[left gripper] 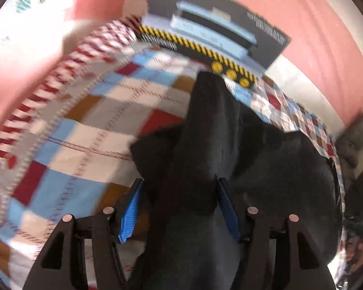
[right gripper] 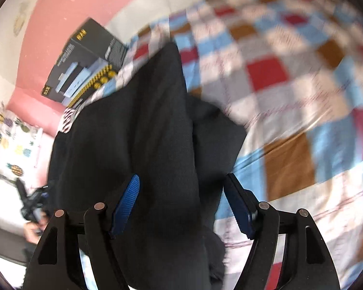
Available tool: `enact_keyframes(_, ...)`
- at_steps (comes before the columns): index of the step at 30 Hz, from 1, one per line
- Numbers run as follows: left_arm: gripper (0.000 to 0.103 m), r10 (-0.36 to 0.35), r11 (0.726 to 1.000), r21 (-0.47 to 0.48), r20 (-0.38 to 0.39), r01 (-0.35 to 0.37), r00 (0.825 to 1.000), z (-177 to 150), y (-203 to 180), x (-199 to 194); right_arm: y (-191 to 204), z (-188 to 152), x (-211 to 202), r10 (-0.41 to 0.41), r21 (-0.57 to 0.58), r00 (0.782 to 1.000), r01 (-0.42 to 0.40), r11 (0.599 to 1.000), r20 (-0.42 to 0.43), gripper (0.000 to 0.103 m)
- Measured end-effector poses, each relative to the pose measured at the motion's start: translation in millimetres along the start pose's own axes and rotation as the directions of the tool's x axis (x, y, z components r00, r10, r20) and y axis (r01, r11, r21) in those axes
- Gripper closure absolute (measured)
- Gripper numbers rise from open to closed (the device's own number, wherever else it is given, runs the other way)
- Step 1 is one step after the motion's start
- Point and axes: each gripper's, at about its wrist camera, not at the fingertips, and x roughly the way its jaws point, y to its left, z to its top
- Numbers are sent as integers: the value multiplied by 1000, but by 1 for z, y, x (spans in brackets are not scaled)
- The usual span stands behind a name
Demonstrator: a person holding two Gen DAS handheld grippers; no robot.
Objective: Fold large clothes
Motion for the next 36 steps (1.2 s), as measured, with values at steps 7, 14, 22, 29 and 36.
enact_keyframes(7,43,-14,1000,21,75,13,997,-11,-12,-26,40,3,-12,-94,-157,992,107,982,89,60)
enact_keyframes(14,40,59,997,53,23,-60,998,-23,-21,18,34,1,43,-190,-176,982,189,966,14,91)
enact_keyframes(22,41,100,994,49,18,-100,995,-26,-25,9,40,-3,30,-179,-170,984,177,969,1,91)
enact_keyframes(29,41,107,987,107,118,-120,987,-48,-50,-60,67,-42,-23,-153,-261,987,160,952,48,83)
enact_keyframes(36,41,94,977,174,159,-122,983,-92,-93,-126,97,-98,-76,-116,-334,988,143,932,102,76)
